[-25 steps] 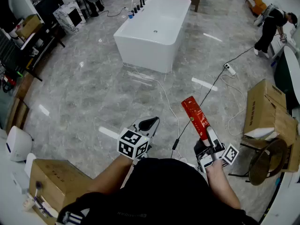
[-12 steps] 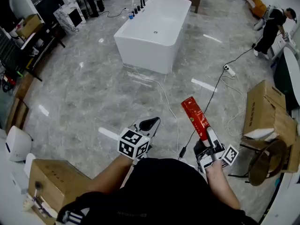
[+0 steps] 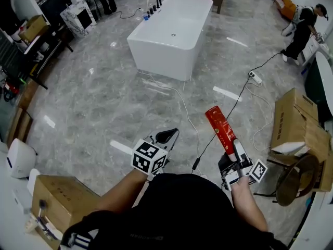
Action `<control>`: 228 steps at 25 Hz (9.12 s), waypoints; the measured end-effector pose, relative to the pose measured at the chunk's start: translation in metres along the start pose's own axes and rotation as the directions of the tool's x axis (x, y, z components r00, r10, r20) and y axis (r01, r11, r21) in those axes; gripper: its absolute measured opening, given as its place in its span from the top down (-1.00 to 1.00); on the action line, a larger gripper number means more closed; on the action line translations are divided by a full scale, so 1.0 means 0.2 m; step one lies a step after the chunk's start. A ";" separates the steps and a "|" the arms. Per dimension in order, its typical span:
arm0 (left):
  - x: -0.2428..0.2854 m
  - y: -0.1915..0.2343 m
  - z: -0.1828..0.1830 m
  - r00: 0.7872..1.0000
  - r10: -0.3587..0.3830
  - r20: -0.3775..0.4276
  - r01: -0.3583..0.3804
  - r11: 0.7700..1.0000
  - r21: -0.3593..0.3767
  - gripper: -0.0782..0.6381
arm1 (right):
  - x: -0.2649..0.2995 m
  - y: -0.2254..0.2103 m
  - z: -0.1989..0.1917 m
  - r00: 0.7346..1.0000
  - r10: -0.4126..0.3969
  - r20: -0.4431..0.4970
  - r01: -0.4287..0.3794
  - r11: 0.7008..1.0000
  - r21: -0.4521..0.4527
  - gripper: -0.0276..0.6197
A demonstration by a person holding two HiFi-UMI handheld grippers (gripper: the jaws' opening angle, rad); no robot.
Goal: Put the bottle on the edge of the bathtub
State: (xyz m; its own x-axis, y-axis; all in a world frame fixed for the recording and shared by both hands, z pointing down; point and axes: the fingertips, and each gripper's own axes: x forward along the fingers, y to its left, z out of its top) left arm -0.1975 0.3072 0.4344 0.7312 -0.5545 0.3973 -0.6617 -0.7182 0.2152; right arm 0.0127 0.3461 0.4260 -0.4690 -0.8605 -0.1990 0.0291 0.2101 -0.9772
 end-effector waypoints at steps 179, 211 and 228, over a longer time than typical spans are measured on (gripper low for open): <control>3.88 2.14 1.24 0.847 0.446 -0.291 -0.526 0.782 -0.334 0.73 | 3.19 -2.18 3.84 0.650 -0.491 -0.580 0.338 0.870 -0.357 -0.06; 4.34 2.36 -0.14 0.832 0.332 -0.445 -0.542 0.659 -0.522 0.74 | 3.21 -4.61 2.89 -0.079 -0.928 -0.364 -0.415 0.362 -0.835 -0.06; 4.24 2.51 -0.46 0.813 0.317 -0.489 -0.562 0.649 -0.513 0.73 | 3.20 -5.13 2.59 -0.149 -0.979 -0.142 -0.900 0.194 -0.390 -0.06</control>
State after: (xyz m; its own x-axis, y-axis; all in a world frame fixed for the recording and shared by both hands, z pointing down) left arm 0.0754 -0.4841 0.9612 0.3030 -0.4729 0.8274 -0.9253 0.0616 0.3741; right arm 0.1401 -0.6612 1.2634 -0.0835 -0.0114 0.9964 0.0840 0.9963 0.0184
